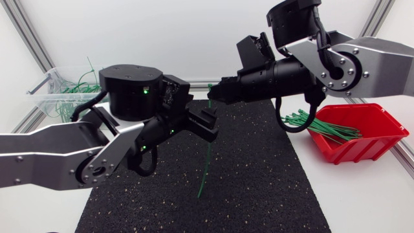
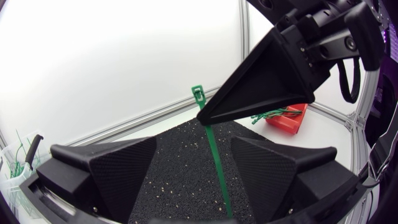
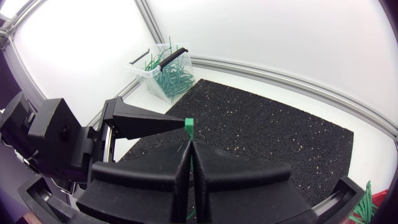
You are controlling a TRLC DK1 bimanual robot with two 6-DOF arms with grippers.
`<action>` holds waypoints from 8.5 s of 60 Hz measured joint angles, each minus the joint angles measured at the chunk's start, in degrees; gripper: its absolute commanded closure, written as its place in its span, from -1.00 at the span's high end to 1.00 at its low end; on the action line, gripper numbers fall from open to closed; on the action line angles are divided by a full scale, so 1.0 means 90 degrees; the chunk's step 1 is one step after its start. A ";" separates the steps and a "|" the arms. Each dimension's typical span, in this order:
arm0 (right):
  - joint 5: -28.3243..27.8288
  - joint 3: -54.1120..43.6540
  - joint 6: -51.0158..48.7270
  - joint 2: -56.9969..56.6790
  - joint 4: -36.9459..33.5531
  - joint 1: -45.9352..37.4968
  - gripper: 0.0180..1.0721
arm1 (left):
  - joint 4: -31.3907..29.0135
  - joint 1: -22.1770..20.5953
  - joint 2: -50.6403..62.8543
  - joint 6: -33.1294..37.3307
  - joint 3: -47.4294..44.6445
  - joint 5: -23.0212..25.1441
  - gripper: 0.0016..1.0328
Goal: Take a green cable tie from the red box, thread the tail through the head to close it, then place it in the transparent bin on the left.
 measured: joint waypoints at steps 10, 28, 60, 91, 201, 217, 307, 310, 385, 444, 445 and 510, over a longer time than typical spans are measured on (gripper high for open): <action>0.0002 0.0000 0.0058 0.0000 0.0019 0.0000 -0.86 | 0.0253 -0.0189 0.0126 0.0080 -0.0053 -0.0355 0.31; 0.0022 0.0000 0.0070 0.0000 0.0024 0.0000 -0.86 | 0.0410 -0.0248 0.0413 0.0131 -0.0053 -0.0784 -0.08; 0.0051 0.0000 0.0095 0.0000 0.0032 0.0010 -0.85 | 0.0661 -0.0362 0.0544 0.0223 -0.0053 -0.0877 -0.87; 0.0170 -0.0002 0.0092 -0.0041 0.0017 0.0073 -0.22 | 0.0639 -0.0270 0.0495 0.0364 -0.0199 -0.0551 -0.92; -0.3864 -0.1200 -0.2730 -0.0763 0.0260 -0.0821 -0.07 | -0.2492 0.2084 -0.0561 0.0384 0.0294 0.7706 -0.92; -0.3990 -0.1200 -0.2730 -0.0852 0.0260 -0.0704 -0.07 | -0.2492 0.2137 -0.0527 0.0384 0.0296 0.7881 -0.92; -0.4036 -0.1107 -0.2509 -0.0782 0.0614 -0.0289 -0.86 | -0.2540 0.2045 -0.0447 0.0384 0.0330 0.8136 -0.92; -0.4036 -0.1107 -0.2509 -0.0782 0.0614 -0.0289 -0.89 | -0.2540 0.2045 -0.0447 0.0384 0.0330 0.8136 -0.92; -0.1537 -0.0619 -0.1224 -0.0576 0.0367 -0.0291 -0.89 | -0.1178 0.0942 -0.0852 0.0413 -0.0194 0.3060 0.28; -0.1171 -0.0534 -0.0738 -0.0454 0.0253 -0.0109 -0.89 | -0.0335 0.0838 -0.0784 0.0255 -0.0423 0.2720 -0.17; -0.1171 -0.0534 -0.0736 -0.0454 0.0255 -0.0104 -0.89 | -0.0335 0.0838 -0.0772 0.0236 -0.0423 0.2720 -0.18; -0.1124 -0.0534 -0.0673 -0.0478 0.0253 0.0024 -0.10 | -0.0520 0.0862 -0.0704 0.0187 -0.0328 0.3135 -0.93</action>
